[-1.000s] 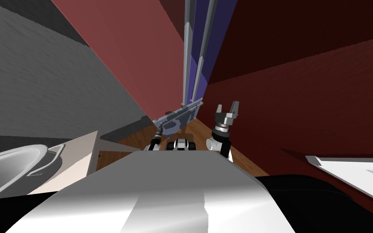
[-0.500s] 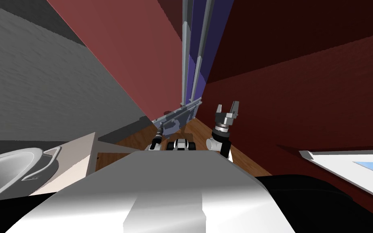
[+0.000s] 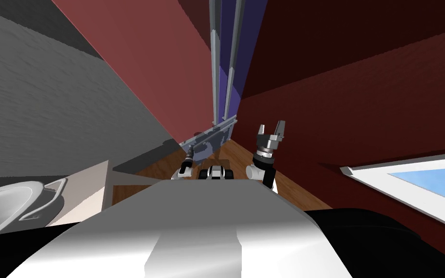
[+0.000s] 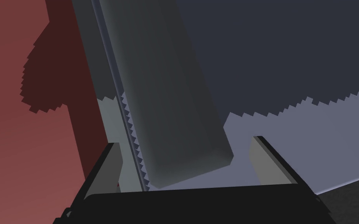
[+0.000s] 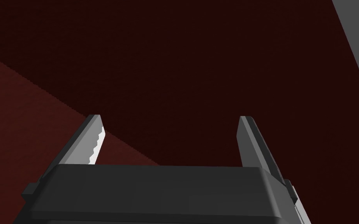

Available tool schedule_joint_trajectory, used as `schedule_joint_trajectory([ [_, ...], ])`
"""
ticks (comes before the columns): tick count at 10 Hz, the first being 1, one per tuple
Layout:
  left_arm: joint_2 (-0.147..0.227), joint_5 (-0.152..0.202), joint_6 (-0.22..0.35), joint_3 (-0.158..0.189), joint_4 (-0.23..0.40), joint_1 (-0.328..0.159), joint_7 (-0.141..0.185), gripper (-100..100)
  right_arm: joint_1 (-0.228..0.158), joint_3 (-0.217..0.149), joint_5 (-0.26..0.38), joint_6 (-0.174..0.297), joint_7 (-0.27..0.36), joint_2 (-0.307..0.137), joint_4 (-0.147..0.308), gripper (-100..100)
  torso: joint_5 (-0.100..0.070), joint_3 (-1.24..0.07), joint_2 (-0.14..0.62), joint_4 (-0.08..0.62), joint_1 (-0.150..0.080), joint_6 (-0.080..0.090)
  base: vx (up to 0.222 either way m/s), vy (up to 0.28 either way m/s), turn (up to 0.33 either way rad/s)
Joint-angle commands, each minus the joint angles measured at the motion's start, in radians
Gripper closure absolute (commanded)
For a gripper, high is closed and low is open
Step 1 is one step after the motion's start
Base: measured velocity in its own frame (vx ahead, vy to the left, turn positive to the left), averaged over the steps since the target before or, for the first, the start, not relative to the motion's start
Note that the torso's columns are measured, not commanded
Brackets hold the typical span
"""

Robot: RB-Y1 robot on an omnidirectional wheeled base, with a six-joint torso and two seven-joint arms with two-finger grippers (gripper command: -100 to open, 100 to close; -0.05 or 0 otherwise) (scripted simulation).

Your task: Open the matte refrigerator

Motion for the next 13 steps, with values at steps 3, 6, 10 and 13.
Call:
schedule_joint_trajectory([
  [3, 0.001, -0.006, 0.003, -0.019, -0.034, 0.031, 0.006, 100, 0.0, 0.0, 0.0, 0.0, 0.0, 0.0, 0.0, 0, -0.001, -0.002, -0.002, 0.0, -0.001, -0.001, 0.023, -0.001, 0.085],
  [6, 0.002, -0.019, 0.0, -0.06, -0.089, 0.09, 0.019, 100, 0.0, 0.0, 0.0, 0.0, 0.0, 0.0, 0.0, 0, 0.0, 0.0, 0.001, -0.001, 0.0, -0.001, 0.061, -0.008, 0.096],
  [10, 0.004, -0.035, -0.004, -0.113, -0.162, 0.168, 0.037, 100, 0.0, 0.0, 0.0, 0.0, 0.0, 0.0, 0.0, 0, 0.0, 0.001, 0.002, -0.001, 0.002, -0.003, 0.048, -0.008, 0.096],
  [13, -0.004, -0.038, 0.008, -0.115, -0.17, 0.156, 0.032, 100, 0.0, 0.0, 0.0, 0.0, 0.0, 0.0, 0.0, 0, 0.0, 0.003, 0.006, 0.0, -0.003, 0.0, -0.06, -0.059, 0.013],
])
